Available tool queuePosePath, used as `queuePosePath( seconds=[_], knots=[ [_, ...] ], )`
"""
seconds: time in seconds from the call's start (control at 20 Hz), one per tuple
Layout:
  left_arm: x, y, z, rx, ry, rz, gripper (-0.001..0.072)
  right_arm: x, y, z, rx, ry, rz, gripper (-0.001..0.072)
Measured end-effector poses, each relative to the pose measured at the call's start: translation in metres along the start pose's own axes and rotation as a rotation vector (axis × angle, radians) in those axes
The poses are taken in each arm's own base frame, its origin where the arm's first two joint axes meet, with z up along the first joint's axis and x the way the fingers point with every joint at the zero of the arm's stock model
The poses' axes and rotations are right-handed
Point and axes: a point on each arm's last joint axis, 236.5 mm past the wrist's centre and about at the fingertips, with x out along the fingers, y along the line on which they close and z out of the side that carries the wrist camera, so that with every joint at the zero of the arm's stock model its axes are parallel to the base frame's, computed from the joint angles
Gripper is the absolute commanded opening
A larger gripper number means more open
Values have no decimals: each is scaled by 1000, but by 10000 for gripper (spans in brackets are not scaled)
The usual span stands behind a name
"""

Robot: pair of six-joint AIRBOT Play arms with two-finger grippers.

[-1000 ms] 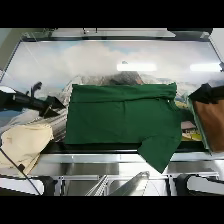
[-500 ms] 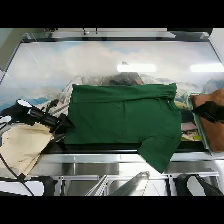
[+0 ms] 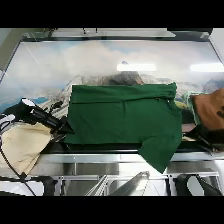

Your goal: Fold the shirts.

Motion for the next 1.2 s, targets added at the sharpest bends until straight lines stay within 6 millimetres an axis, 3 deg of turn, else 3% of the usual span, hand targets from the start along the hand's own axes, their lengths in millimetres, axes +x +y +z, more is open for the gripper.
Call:
queuePosePath(
  seconds=[0.15, 0.2, 0.25, 0.65, 0.9, 1.0, 1.05, 1.2],
  knots=[
    [0, -2, 0, 3, 1, -7, 14, 29, -9, -18, 101, 72, 30, 544],
    [1, -2, -1, 0, 3, -10, 14, 38, -9, -23, 125, 95, 47, 411],
    [2, -2, -2, -3, 6, -12, 14, 46, -8, -29, 140, 119, 68, 367],
    [-1, -5, -1, 3, 8, -16, 14, 80, 4, -51, 205, 282, 197, 366],
    [-3, -7, -1, 8, 12, -21, 14, 85, 20, -42, 158, 262, 291, 359],
    [-3, -7, -1, 8, 12, -21, 15, 86, 20, -30, 135, 219, 296, 26],
    [-3, -7, -1, 9, 12, -21, 15, 85, 18, -24, 120, 200, 285, 18],
    [-6, -6, -1, 1, 7, -27, 15, 66, 34, -14, 81, 210, 345, 18]
  ],
)
